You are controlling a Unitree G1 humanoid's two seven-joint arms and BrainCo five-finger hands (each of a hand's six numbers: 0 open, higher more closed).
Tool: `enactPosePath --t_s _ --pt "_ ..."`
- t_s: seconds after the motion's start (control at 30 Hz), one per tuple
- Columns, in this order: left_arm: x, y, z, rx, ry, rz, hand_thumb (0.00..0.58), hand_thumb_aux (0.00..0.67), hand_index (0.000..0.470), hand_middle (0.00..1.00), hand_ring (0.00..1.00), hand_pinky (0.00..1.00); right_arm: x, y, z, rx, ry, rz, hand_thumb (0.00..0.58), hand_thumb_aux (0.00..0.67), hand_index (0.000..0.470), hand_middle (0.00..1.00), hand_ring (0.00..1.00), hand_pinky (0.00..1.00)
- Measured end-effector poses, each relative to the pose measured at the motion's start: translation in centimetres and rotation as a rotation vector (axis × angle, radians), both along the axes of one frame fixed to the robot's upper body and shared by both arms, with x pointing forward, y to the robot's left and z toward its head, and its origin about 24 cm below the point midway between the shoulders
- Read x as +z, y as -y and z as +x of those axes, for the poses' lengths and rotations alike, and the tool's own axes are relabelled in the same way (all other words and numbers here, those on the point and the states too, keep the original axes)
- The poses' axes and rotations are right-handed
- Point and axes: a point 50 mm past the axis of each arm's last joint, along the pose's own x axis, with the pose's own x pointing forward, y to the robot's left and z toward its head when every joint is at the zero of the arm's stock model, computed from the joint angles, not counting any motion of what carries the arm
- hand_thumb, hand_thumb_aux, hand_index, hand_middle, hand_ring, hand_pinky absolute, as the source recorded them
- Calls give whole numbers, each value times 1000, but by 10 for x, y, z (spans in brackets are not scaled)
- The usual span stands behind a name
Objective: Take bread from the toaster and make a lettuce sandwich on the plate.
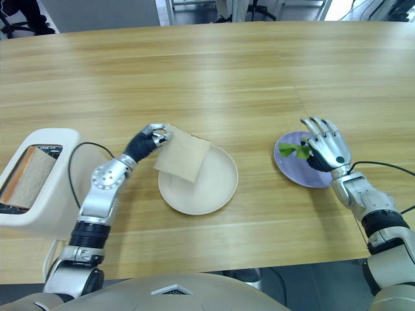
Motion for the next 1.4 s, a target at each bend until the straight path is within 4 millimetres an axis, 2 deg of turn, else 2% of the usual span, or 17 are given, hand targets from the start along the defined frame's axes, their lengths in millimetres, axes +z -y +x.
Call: enactPosePath --t_s 0.17,0.4,0.47,0.5,0.53,0.57,0.6,0.63,0.8,0.9,1.03,1.13,1.3,1.4 --pt "-28 16 2 -90 -115 50 580 670 460 1000 1000 1000 17 -6 2 19 60 -8 580 670 460 0 0 0" --pt "-44 34 3 -257 -186 215 580 670 460 1000 1000 1000 29 -17 3 48 108 -2 580 670 460 0 0 0" --pt "-46 37 2 -284 -175 275 580 670 460 251 251 251 33 -19 4 53 130 -2 580 670 460 0 0 0" --pt "-45 38 2 -296 -159 306 580 670 460 0 0 0 36 -21 5 62 141 -4 580 670 460 0 0 0" --pt "-44 40 3 -300 -146 326 554 528 363 0 0 0 37 -23 5 71 146 -7 580 670 460 0 0 0" --pt "-43 42 4 -305 -129 354 489 405 278 0 0 0 39 -27 5 85 151 -11 580 670 460 0 0 0" --pt "-43 43 4 -306 -115 374 83 50 34 0 0 0 41 -30 6 101 155 -13 580 670 460 0 0 0" --pt "-43 44 4 -308 -104 394 0 0 0 0 0 0 42 -33 6 112 157 -16 580 670 460 0 0 0" --pt "-42 49 4 -285 -49 450 0 0 0 0 0 0 46 -58 7 195 171 5 580 670 460 0 0 0" --pt "-34 50 7 -208 24 444 0 0 0 0 0 0 41 -75 8 251 162 24 580 670 460 0 0 0" --pt "4 51 11 -87 196 359 0 0 0 0 0 0 25 -100 6 332 122 58 580 670 460 0 0 0" --pt "30 44 9 9 298 302 0 0 0 0 0 0 19 -114 6 377 108 81 580 670 460 0 0 0" --pt "80 20 -2 194 476 180 0 0 0 0 0 0 7 -142 6 457 77 116 580 670 460 0 0 0" --pt "111 1 -14 268 569 180 0 0 0 0 0 0 -1 -158 6 499 57 138 580 670 460 0 0 0"
